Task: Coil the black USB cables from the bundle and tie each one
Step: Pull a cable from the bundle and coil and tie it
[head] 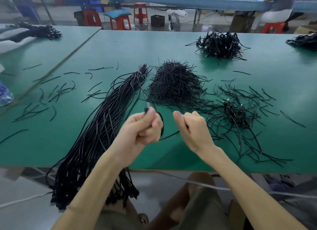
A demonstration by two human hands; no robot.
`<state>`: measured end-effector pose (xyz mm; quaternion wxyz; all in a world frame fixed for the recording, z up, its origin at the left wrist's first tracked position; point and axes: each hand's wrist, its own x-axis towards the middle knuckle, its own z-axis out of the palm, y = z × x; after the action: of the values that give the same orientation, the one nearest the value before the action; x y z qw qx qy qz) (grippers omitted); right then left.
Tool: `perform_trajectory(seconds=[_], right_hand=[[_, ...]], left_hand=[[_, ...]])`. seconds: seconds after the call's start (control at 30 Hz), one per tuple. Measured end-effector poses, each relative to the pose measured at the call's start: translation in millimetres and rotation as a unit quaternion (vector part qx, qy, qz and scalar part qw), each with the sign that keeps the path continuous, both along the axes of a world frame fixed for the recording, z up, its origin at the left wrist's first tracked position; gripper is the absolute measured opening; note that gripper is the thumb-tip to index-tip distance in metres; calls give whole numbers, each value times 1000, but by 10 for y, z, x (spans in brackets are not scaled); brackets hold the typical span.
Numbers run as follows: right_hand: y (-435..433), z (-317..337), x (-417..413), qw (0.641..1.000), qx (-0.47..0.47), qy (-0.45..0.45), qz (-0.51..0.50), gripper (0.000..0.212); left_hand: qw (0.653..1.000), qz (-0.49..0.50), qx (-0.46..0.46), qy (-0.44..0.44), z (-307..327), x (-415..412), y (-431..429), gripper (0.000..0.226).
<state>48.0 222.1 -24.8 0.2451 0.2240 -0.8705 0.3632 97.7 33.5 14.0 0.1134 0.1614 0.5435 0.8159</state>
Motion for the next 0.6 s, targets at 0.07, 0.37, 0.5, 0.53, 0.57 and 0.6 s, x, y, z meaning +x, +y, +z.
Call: perform_trajectory(seconds=[0.07,0.37,0.5,0.53,0.57,0.6], right_hand=[[-36,44,-51,999,-30,-29,-18,58],[-258,319,-57,980,-174,-96,-10,60],[-356,329,125,982,-166,-91,29,48],[-404,295,182,984,-145,-89,42,42],[-449,250,234,986,-125,-93,53,33],[-483,204,271,986,-113,-102,62,25]], left_hand=[[988,-48,-138,46,-8,20,38,36],[908,149,-368,136,-229,-55,278,24],[964,210,-164,11,-252,-38,365,40],[972,208,-90,-55,-265,-46,396,50],[976,190,-7,-110,-268,-66,414,53],[973,162,70,-150,-247,-88,412,53]])
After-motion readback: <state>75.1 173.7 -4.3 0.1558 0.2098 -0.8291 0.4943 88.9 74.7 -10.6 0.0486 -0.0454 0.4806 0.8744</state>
